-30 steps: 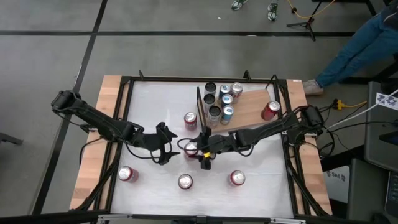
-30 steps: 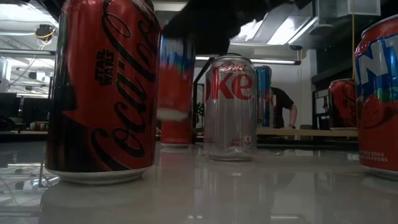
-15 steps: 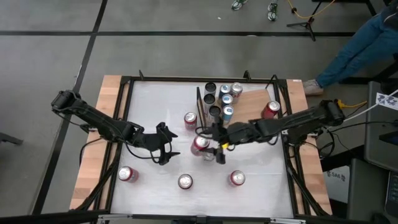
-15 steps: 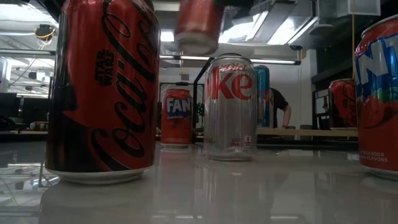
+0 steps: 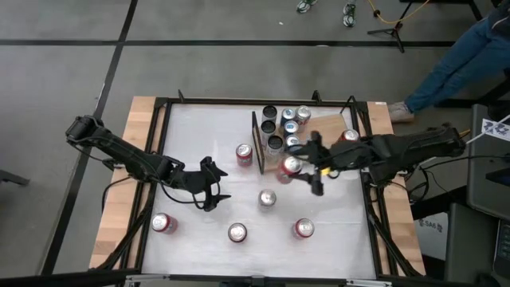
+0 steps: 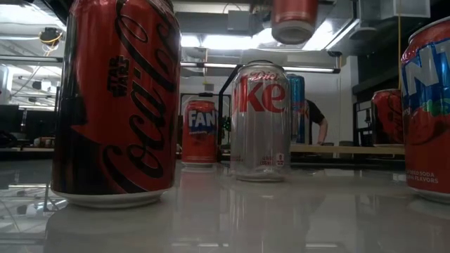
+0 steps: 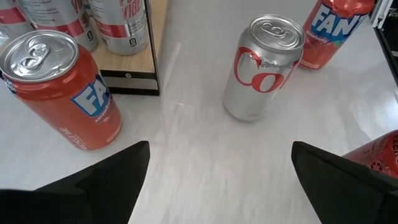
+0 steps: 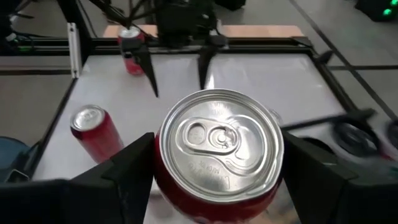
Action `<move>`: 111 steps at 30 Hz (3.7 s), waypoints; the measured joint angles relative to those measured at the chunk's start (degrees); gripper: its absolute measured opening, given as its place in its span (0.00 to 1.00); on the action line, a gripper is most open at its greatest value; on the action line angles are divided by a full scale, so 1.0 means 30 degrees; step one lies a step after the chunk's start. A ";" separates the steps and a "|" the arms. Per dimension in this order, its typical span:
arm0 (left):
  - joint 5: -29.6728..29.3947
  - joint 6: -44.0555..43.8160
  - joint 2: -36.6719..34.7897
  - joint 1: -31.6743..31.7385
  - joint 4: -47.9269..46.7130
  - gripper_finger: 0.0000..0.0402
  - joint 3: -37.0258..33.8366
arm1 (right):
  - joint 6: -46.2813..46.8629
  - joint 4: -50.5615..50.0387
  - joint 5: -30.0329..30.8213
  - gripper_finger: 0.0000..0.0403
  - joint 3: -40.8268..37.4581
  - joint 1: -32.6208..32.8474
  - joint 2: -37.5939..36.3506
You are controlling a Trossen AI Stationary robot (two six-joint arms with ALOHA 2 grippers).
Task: Place canned beverage on shelf
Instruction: Put the orange can on the shelf
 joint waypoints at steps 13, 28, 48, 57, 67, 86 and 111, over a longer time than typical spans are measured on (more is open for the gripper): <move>-0.0135 0.0000 0.0007 0.0007 0.0027 0.96 0.0000 | 0.0524 -0.5234 0.0956 0.71 0.0015 -0.1838 -0.2931; -0.0498 -0.0008 0.0007 0.0022 0.0041 0.96 -0.0007 | -0.2644 -0.7877 -0.3276 0.71 -0.0122 -0.9496 -0.3395; -0.1245 -0.0015 0.0015 0.0022 0.0146 0.96 -0.0015 | -0.5049 -0.0788 -0.6569 0.71 -0.9163 -1.5373 -0.7124; -0.1513 -0.0015 0.0015 0.0022 0.0142 0.96 -0.0015 | -0.5704 0.1009 -0.7411 0.71 -1.0338 -1.7745 -0.6724; -0.1640 0.0006 0.0015 0.0022 0.0131 0.96 -0.0015 | -0.6944 0.1963 -0.8573 0.71 -1.0331 -1.9743 -0.4939; -0.1666 -0.0109 0.0015 0.0022 0.0124 0.96 -0.0015 | -0.8938 0.2683 -1.1192 0.71 -1.0324 -2.2720 -0.3863; -0.1681 -0.0153 0.0015 0.0022 0.0128 0.96 -0.0015 | -0.9967 0.4922 -1.2151 0.71 -1.0251 -2.3248 -0.1500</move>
